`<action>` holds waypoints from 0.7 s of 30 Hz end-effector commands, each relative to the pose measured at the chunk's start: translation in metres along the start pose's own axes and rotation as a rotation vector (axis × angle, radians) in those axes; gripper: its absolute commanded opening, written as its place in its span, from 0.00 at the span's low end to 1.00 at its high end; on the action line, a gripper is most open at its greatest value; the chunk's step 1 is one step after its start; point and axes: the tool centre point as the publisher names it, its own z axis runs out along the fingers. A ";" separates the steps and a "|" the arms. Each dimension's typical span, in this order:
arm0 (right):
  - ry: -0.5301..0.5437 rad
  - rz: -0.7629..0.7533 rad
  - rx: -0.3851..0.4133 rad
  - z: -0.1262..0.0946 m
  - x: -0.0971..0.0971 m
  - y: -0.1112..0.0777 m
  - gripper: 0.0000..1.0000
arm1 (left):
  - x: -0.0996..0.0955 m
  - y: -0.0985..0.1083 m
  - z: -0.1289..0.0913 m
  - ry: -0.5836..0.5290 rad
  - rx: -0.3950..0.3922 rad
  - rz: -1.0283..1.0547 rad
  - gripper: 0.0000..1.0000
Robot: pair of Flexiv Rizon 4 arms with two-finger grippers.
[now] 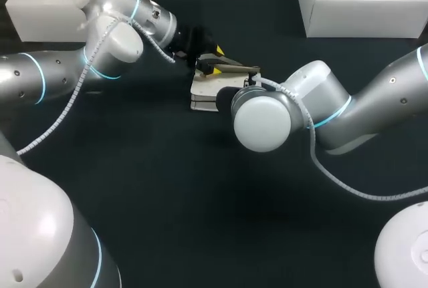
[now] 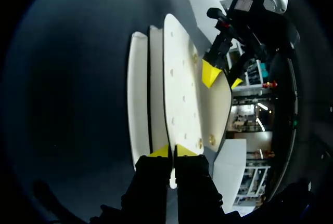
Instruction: Pick up the bag, open it, inspect its contents, close it, and place it on the opposite side
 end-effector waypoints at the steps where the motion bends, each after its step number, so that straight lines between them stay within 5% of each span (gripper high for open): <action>1: -0.005 0.001 -0.002 0.000 0.001 -0.001 0.00 | -0.010 0.007 0.011 0.017 -0.013 -0.016 0.52; 16: -0.005 0.001 -0.002 0.000 0.001 -0.001 0.00 | -0.019 0.019 0.020 0.034 -0.037 -0.059 0.40; 18: -0.005 0.001 -0.002 0.000 0.001 -0.001 0.00 | -0.020 0.020 0.020 0.033 -0.040 -0.062 0.29; 21: -0.005 0.001 -0.002 0.000 0.001 -0.001 0.00 | -0.020 0.021 0.021 0.033 -0.045 -0.067 0.00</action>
